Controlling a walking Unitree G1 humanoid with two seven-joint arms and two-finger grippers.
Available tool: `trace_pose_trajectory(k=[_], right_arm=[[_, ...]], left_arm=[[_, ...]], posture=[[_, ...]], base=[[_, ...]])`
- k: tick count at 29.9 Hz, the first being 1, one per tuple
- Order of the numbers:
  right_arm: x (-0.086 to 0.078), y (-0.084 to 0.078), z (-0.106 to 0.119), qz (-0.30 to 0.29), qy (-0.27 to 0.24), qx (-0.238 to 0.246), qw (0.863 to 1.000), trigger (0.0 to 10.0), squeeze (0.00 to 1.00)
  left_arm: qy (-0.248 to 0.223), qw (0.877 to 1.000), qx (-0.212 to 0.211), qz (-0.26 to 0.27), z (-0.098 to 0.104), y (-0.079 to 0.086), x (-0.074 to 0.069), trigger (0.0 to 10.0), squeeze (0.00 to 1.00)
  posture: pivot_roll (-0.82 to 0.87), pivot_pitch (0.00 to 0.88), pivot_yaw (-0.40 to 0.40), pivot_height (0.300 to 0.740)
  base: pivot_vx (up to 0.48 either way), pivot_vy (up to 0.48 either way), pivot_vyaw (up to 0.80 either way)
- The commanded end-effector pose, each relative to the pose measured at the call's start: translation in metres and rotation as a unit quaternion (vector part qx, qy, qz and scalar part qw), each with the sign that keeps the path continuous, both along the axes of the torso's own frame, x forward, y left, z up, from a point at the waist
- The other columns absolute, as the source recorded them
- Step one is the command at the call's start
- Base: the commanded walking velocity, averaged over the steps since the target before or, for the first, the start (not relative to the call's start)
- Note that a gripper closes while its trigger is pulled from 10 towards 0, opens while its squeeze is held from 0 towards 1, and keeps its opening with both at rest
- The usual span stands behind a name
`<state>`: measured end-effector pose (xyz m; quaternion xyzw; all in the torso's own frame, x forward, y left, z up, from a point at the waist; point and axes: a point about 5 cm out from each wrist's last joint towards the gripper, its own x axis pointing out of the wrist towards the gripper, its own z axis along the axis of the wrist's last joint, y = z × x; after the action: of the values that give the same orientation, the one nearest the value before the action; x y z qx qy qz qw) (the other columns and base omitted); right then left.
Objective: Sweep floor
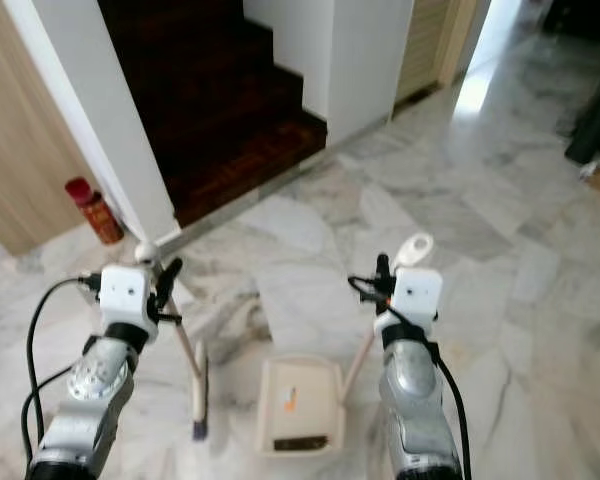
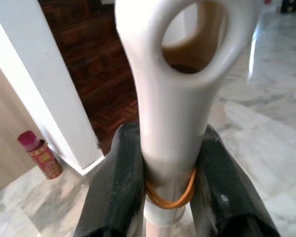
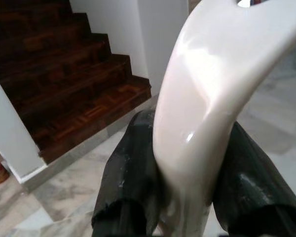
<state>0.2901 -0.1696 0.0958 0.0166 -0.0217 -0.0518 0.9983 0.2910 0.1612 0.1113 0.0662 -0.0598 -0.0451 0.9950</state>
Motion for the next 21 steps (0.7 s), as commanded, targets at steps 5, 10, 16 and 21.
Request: trace_pose_trajectory(k=[5, 10, 16, 21], right_arm=[[0.0042, 0.0036, 0.0133, 0.005, -0.028, 0.000, 1.000, 10.0, 0.00], [0.0036, 0.0043, 0.0126, 0.006, -0.028, 0.000, 1.000, 10.0, 0.00], [0.0029, 0.0065, 0.0124, 0.010, -0.027, 0.002, 1.000, 10.0, 0.00], [0.0040, 0.0070, 0.0133, 0.010, -0.028, 0.001, 1.000, 10.0, 0.00]], left_arm=[[-0.024, 1.000, 0.005, 0.000, 0.0102, 0.0032, 0.0004, 10.0, 0.00], [-0.024, 1.000, 0.005, -0.001, 0.0100, 0.0030, 0.0000, 10.0, 0.00], [-0.024, 1.000, 0.006, -0.004, 0.0107, 0.0021, -0.0004, 10.0, 0.00], [-0.025, 1.000, 0.006, -0.003, 0.0121, 0.0021, 0.0006, 10.0, 0.00]], posture=[[0.06, 0.036, 0.052, 0.740], [0.06, 0.030, 0.053, 0.740], [0.07, 0.026, 0.055, 0.740], [0.07, 0.043, 0.052, 0.740]], base=[[0.000, 0.330, 0.00], [0.000, 0.329, 0.00], [0.000, 0.327, 0.00], [0.000, 0.328, 0.00]])
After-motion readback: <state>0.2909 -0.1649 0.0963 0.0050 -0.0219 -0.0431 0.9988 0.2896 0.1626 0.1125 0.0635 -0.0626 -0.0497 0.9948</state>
